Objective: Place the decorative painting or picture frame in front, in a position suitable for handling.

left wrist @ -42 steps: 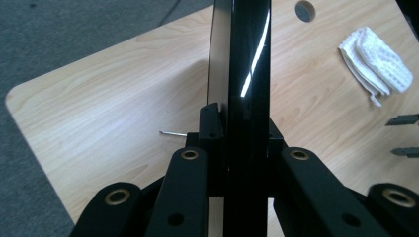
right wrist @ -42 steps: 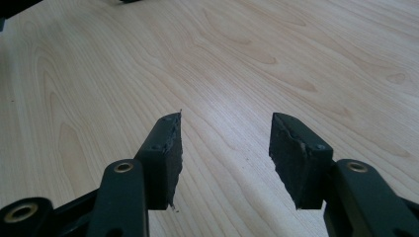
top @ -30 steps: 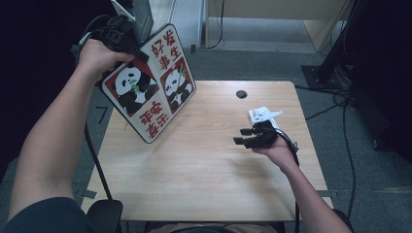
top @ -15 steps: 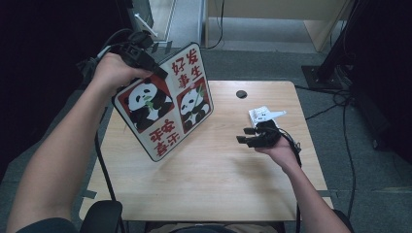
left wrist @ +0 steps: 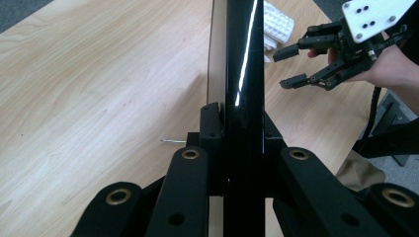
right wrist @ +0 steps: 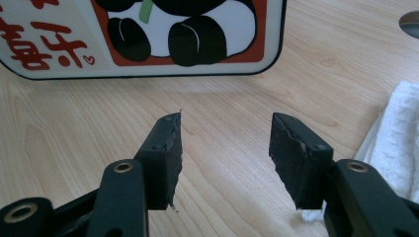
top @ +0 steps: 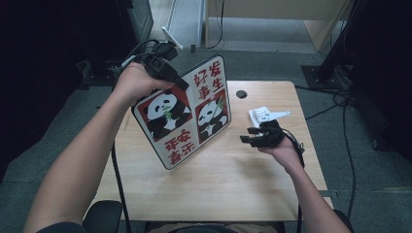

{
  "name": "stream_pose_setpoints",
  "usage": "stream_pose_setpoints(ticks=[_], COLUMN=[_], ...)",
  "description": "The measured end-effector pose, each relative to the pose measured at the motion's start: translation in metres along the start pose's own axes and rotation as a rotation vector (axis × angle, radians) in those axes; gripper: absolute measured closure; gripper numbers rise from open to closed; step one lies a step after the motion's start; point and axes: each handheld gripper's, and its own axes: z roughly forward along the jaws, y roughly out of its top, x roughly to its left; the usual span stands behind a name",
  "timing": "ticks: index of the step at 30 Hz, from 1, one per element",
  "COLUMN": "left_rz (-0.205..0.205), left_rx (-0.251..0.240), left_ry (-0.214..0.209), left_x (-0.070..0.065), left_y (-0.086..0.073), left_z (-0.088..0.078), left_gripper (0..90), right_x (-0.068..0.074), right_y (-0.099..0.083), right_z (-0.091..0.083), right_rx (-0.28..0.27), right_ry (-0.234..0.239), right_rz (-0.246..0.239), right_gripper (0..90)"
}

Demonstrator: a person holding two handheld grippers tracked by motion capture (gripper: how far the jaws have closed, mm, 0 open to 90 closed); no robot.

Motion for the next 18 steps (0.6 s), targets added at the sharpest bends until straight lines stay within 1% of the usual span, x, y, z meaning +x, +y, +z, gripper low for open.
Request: stream_pose_setpoints(ticks=[3,6,10,15,18], left_rz=[-0.002,0.021,0.008,-0.013,-0.018], left_rx=[-0.005,0.003,0.006,0.010,0.014], left_ry=[-0.007,-0.016,-0.028,-0.027,-0.027], left_x=[-0.003,-0.006,-0.005,-0.003,-0.003], left_y=[-0.001,-0.003,-0.006,-0.006,-0.005], left_z=[0.004,0.011,0.019,0.020,0.021], left_gripper=[80.4,80.3,80.3,80.2,80.0], right_x=[-0.001,-0.002,-0.002,-0.002,-0.002], right_y=[-0.001,-0.001,-0.002,-0.002,-0.001], right_z=[0.000,0.000,-0.001,0.000,0.002], right_rx=[0.003,0.002,0.000,0.003,0.009], right_ry=[-0.004,-0.004,-0.009,-0.004,-0.004], right_rz=[-0.001,-0.002,0.005,0.004,-0.002], right_gripper=[46.9,46.8,46.7,46.6,46.5])
